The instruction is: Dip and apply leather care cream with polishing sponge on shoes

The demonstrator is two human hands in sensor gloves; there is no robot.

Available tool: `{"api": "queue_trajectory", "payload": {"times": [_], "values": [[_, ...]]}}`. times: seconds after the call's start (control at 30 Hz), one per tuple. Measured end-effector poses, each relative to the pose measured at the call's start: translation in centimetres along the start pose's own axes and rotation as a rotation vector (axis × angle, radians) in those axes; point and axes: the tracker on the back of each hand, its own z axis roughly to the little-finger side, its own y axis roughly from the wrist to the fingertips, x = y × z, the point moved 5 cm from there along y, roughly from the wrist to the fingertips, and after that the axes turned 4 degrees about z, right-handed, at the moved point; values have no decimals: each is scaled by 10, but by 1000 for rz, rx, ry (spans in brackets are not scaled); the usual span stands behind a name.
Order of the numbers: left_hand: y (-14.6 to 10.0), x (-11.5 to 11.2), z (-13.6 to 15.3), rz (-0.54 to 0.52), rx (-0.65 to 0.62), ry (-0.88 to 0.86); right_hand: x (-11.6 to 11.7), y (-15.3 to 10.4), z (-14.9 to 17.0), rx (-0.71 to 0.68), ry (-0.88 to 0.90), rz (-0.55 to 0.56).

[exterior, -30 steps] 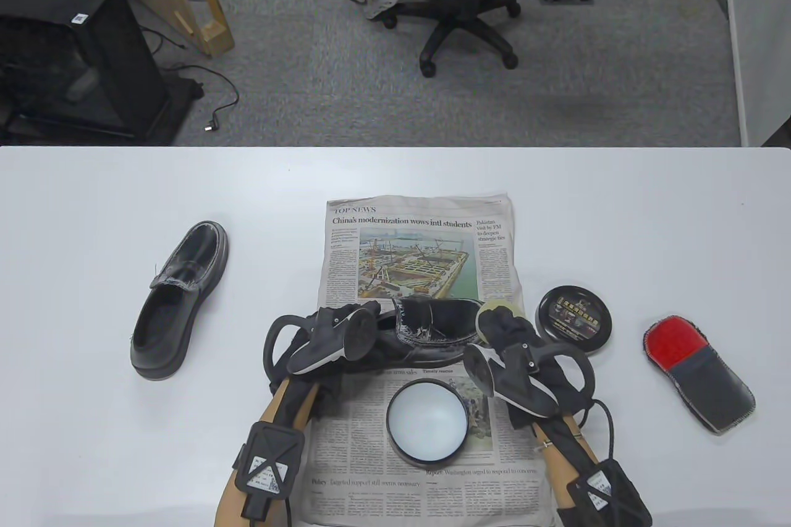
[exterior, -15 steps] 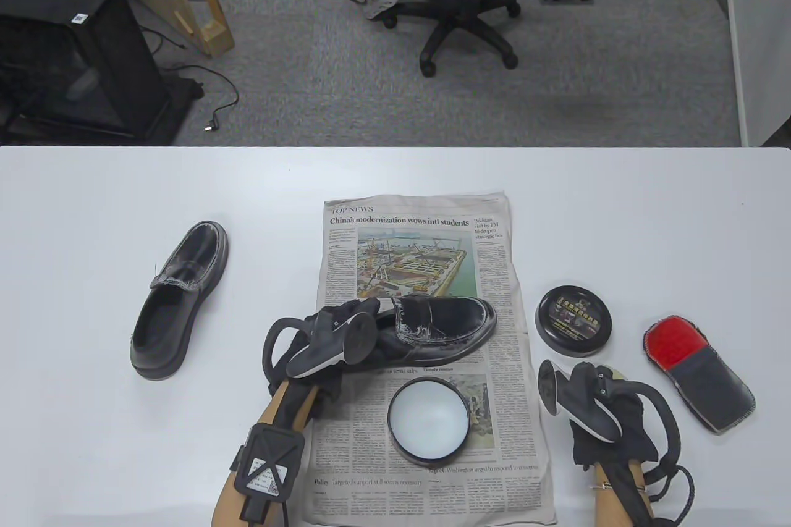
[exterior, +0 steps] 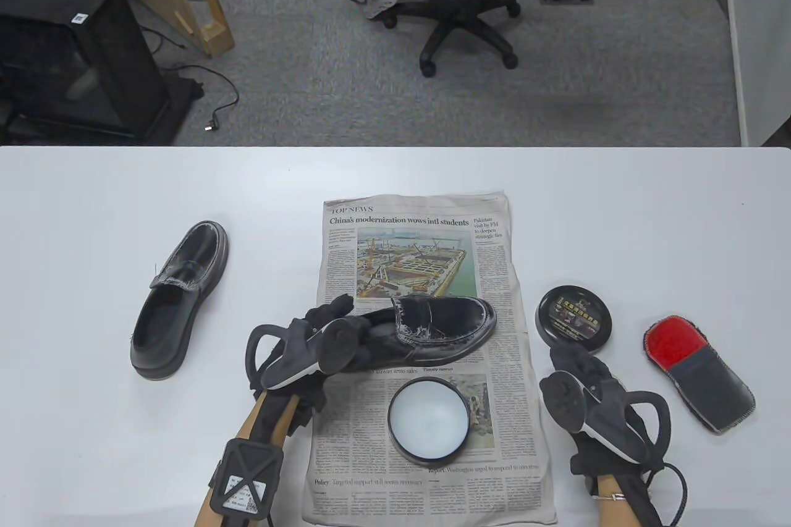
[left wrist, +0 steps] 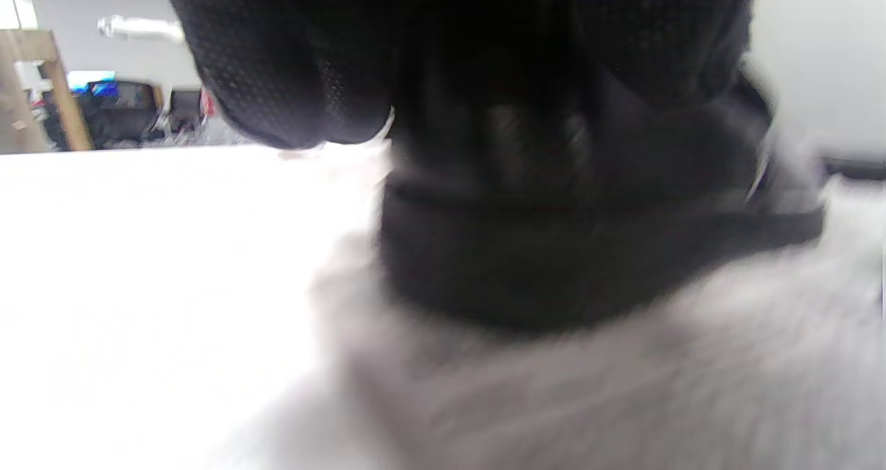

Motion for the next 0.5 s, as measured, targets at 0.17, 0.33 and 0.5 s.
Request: {"api": "queue_trajectory", "payload": {"times": [0.17, 0.33, 0.5], "values": [[1, 4, 5, -61, 6, -128, -1, -2, -11, -54, -13, 31], [-22, 20, 23, -190, 79, -95, -7, -6, -28, -140, 52, 76], [-66, 33, 81, -332, 308, -179, -7, -9, -44, -193, 28, 91]]}}
